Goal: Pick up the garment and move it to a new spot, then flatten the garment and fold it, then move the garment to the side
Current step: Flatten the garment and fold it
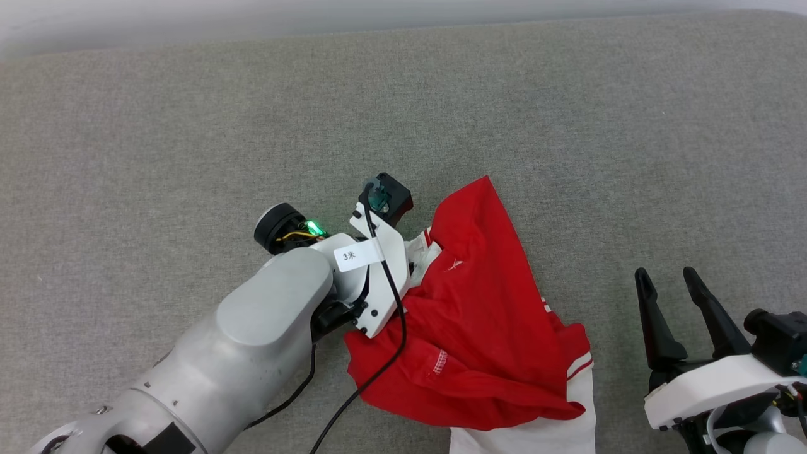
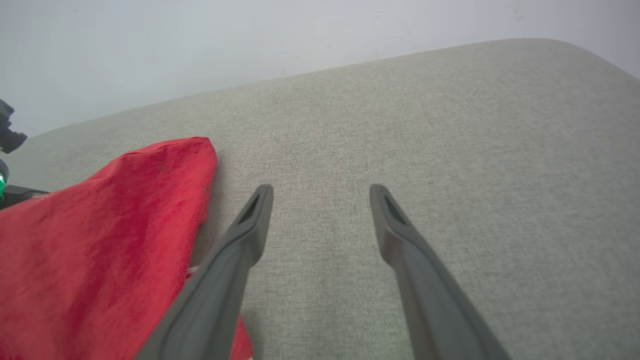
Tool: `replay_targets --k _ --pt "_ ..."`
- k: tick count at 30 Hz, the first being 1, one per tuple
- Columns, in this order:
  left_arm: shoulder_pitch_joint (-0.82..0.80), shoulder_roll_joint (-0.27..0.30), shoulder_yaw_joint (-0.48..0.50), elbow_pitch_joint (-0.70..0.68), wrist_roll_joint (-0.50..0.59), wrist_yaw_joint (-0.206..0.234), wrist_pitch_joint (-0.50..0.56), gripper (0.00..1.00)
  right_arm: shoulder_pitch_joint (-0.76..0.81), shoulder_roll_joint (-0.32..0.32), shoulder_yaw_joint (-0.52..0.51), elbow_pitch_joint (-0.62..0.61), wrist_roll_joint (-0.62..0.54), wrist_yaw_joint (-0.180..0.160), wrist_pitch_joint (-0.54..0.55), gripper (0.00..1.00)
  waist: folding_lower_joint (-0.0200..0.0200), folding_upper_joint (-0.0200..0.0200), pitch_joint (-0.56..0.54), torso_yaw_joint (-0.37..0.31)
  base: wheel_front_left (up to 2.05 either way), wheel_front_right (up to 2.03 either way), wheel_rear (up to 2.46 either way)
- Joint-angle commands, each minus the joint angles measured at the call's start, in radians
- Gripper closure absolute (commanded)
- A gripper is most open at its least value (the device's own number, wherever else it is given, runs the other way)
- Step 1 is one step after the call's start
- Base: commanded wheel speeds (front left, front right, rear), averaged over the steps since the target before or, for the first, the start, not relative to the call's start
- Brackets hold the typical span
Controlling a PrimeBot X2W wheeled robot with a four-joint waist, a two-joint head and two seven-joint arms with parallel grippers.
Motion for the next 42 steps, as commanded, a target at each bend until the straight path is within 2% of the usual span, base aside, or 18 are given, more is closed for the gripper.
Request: replay_targets --k 1,3,9,12,19,24,30,34,38,39,40,41,42 --pt "0.032 -0.002 -0.022 0.022 0.002 -0.006 0.003 1.0 -0.009 0.0 0.0 0.001 0.002 -0.001 -0.005 0.0 -0.0001 -0.0001 0.001 -0.001 0.0 0.0 0.0" --pt "0.03 -0.005 -0.035 0.035 0.003 -0.007 -0.013 1.0 -0.011 0.0 -0.003 0.004 0.003 -0.001 -0.006 0.0 -0.0001 -0.0001 -0.001 0.001 0.0 0.0 0.0" --pt "-0.022 0.015 -0.015 0.051 0.054 0.017 -0.173 1.0 -0.008 0.0 -0.018 0.019 0.005 -0.001 -0.01 0.0 -0.0001 -0.0001 -0.026 0.029 0.0 0.0 0.0" --pt "-0.028 0.031 0.008 0.053 0.058 0.049 -0.237 1.0 -0.003 0.0 -0.019 0.028 0.006 -0.001 -0.01 0.0 -0.0001 -0.0001 -0.049 0.048 0.0 0.0 0.0" --pt "0.046 0.126 0.097 -0.003 0.018 0.142 -0.35 1.0 0.019 0.0 -0.035 0.048 0.01 -0.001 -0.01 0.0 -0.0001 -0.0001 -0.106 0.092 0.0 0.0 0.0" --pt "0.164 0.212 0.164 -0.104 -0.045 0.218 -0.384 1.0 0.033 0.0 -0.045 0.051 0.012 -0.001 -0.007 0.0 -0.0001 -0.0001 -0.13 0.119 0.0 0.0 0.0" --pt "0.387 0.299 0.24 -0.25 -0.149 0.33 -0.405 1.0 0.047 0.0 -0.051 0.056 0.013 -0.001 -0.003 0.0 -0.0001 -0.0001 -0.158 0.136 0.0 0.0 0.0" --pt "0.549 0.327 0.271 -0.334 -0.224 0.387 -0.412 1.0 0.056 0.0 -0.051 0.053 0.011 -0.001 0.001 0.0 -0.0001 -0.0001 -0.174 0.141 0.0 0.0 0.0" --pt "0.658 0.33 0.288 -0.391 -0.265 0.422 -0.443 1.0 0.064 0.0 -0.051 0.042 0.003 -0.001 0.002 0.0 -0.0001 -0.0001 -0.191 0.143 0.0 0.0 0.0" --pt "0.671 0.327 0.295 -0.404 -0.266 0.429 -0.461 0.68 0.066 0.0 -0.052 0.038 0.003 -0.001 0.004 0.0 -0.0001 -0.0001 -0.196 0.143 0.0 0.0 0.0" --pt "0.685 0.324 0.297 -0.415 -0.266 0.432 -0.474 0.2 0.067 0.0 -0.05 0.033 0.002 -0.001 0.008 0.0 -0.0001 -0.0001 -0.201 0.143 0.0 0.0 0.0" --pt "0.697 0.322 0.296 -0.426 -0.261 0.437 -0.488 0.0 0.071 0.0 -0.05 0.027 -0.001 -0.001 0.012 0.0 -0.0001 -0.0001 -0.207 0.143 0.0 0.0 0.0" --pt "0.701 0.323 0.297 -0.439 -0.25 0.443 -0.507 0.0 0.075 0.0 -0.049 0.021 -0.004 -0.001 0.015 0.0 -0.0001 -0.0001 -0.213 0.143 0.0 0.0 0.0"
